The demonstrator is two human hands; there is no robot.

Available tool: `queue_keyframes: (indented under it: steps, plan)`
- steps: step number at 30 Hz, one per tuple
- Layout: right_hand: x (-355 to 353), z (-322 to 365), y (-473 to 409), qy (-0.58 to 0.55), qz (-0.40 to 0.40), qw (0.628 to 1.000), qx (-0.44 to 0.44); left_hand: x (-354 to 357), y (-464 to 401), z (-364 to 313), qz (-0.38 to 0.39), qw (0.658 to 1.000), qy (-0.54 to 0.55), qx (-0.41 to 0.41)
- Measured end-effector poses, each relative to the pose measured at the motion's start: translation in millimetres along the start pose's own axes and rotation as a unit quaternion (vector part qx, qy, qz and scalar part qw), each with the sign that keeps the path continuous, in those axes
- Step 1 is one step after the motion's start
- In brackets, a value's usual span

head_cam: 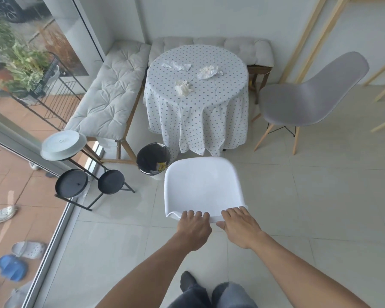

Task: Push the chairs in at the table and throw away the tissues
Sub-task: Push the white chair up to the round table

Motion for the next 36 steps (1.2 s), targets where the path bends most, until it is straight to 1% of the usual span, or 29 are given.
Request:
queue_keyframes:
  steps: [9,17,25,36]
  plan:
    - [-29,-11,-66,-0.011,-0.005,1.0,0.016,-23,-54,47,-0.014,0.999,-0.023,0.022]
    - [-63,-40,-146,-0.015,-0.006,1.0,0.015,-59,-122,99,-0.022,0.999,-0.017,-0.019]
    - [-92,-67,-210,-0.029,0.011,0.999,0.032,-78,-187,139,0.007,0.999,0.001,-0.048]
    - [-125,-99,-295,-0.044,0.017,0.997,0.065,-105,-269,193,0.007,1.0,0.007,-0.01]
Point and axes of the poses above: each hand's wrist, its own y-axis away from the middle knuckle, its own x-axis out of the palm, z = x × y, the point moved 10 cm from there along -y, towards the middle knuckle, and after that the axes turned 3 degrees about -y, right-handed, at the moved point
